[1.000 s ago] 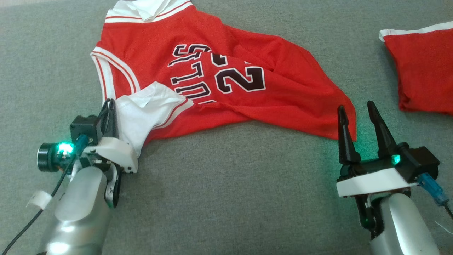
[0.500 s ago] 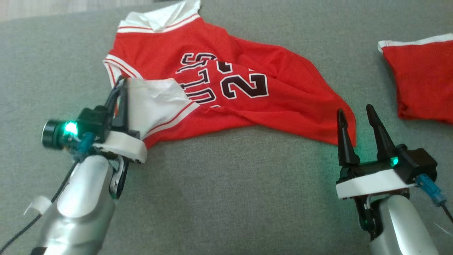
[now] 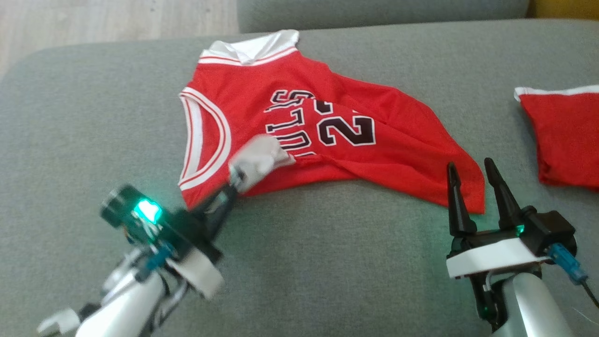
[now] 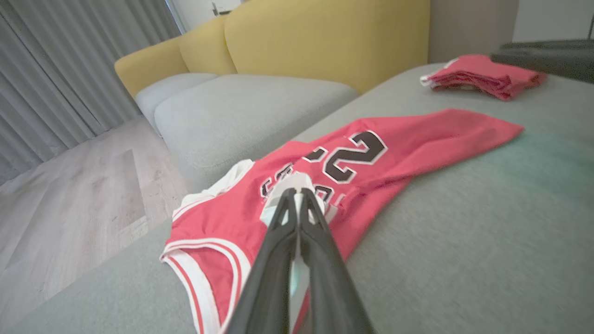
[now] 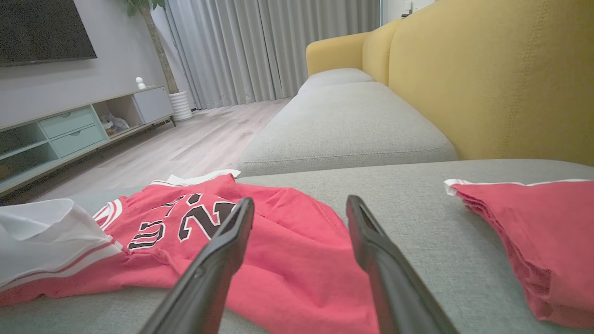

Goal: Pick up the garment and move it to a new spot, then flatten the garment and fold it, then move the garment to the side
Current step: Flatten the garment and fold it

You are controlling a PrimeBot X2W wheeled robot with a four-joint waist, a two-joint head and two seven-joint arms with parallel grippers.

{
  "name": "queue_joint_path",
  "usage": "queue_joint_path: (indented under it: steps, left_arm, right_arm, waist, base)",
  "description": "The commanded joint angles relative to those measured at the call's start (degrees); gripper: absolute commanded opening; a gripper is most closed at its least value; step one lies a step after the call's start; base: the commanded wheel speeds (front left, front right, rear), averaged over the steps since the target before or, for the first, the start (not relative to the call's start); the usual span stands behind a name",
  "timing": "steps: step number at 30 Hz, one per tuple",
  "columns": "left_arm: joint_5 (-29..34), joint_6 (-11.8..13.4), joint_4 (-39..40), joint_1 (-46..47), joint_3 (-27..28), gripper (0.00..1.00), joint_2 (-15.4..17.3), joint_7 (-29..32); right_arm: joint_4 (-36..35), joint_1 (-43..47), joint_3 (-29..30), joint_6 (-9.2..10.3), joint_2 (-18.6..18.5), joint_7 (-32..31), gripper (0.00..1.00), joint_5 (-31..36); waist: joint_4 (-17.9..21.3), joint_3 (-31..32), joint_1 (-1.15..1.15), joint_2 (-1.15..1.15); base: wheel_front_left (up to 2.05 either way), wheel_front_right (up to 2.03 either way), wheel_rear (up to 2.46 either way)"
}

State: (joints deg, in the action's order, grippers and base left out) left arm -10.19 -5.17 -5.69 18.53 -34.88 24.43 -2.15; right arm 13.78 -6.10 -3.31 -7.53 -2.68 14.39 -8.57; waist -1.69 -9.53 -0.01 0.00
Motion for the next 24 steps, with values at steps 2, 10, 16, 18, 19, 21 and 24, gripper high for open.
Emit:
queue_joint_path:
  steps: [2, 10, 16, 18, 19, 21, 24]
  left_arm:
    - [0.7, -0.7, 3.2, 0.6, 0.2, 0.00, 3.2, 1.2]
    - [-0.2, -2.2, 5.1, -2.9, -10.8, 0.00, 10.0, 5.8]
    - [-3.5, -1.4, 3.3, -2.8, -11.7, 1.00, 11.5, 7.7]
    - [-4.3, 0.4, 2.8, -2.3, -10.0, 1.00, 10.8, 6.7]
    - [-4.8, 1.7, 2.5, -2.0, -8.8, 1.00, 10.3, 6.0]
    - [-7.1, 4.9, 2.2, -1.9, -5.7, 1.00, 8.5, 4.4]
    - [-12.1, 10.2, 1.7, -2.3, 0.4, 1.00, 4.8, 0.1]
  right_arm:
    - [-1.4, 0.0, -1.5, 0.04, -0.2, 0.6, 1.00, 0.0]
    - [-0.6, 0.0, -1.6, 0.04, -0.2, 0.6, 1.00, 0.2]
    - [-0.1, 0.2, -2.1, 0.04, -0.2, 0.6, 1.00, 0.0]
    - [0.0, 0.2, -2.3, 0.04, -0.2, 0.6, 1.00, 0.0]
    - [-0.1, 0.3, -2.3, 0.04, -0.2, 0.6, 1.00, 0.0]
    - [-0.2, 0.3, -2.4, 0.04, -0.2, 0.6, 1.00, 0.0]
    - [-0.6, 0.4, -2.4, 0.04, -0.2, 0.6, 1.00, 0.0]
  waist:
    - [-0.9, 0.9, 0.01, 0.00]
    - [-1.5, 2.1, 0.01, 0.00]
    - [-1.1, 2.7, 0.01, 0.00]
    - [-0.8, 2.9, 0.01, 0.00]
    - [-0.7, 3.0, 0.01, 0.00]
    - [-0.3, 3.2, 0.01, 0.00]
    - [0.2, 3.6, 0.01, 0.00]
  base:
    - [0.00, 0.00, 0.00]
    - [0.00, 0.00, 0.00]
    - [0.00, 0.00, 0.00]
    - [0.00, 0.00, 0.00]
    - [0.00, 0.00, 0.00]
    - [0.00, 0.00, 0.00]
    - [0.00, 0.00, 0.00]
